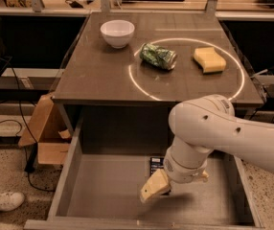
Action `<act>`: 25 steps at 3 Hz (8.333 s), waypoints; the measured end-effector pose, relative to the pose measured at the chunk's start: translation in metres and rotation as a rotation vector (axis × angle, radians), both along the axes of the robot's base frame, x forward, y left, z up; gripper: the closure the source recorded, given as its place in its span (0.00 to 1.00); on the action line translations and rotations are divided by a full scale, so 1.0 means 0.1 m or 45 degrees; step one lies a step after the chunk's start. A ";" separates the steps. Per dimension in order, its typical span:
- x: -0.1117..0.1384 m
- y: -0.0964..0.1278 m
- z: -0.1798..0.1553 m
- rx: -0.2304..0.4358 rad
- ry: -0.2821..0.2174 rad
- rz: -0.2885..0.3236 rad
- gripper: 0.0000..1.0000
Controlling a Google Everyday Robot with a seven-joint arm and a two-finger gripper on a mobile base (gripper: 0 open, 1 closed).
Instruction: Pick rxbar blueberry from top drawer and place on counter
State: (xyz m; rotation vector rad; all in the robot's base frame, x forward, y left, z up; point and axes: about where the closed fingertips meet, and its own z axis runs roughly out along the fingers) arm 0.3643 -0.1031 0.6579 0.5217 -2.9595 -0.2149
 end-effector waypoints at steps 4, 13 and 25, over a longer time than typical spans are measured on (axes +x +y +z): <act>0.10 0.44 -0.28 0.014 0.074 -0.159 0.00; 0.75 0.48 -0.71 0.031 0.074 -0.507 0.26; 0.63 0.14 1.28 0.357 -0.378 -0.351 1.00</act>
Offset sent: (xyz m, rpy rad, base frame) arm 0.0080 0.0101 0.0038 0.0073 -0.0075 -0.0424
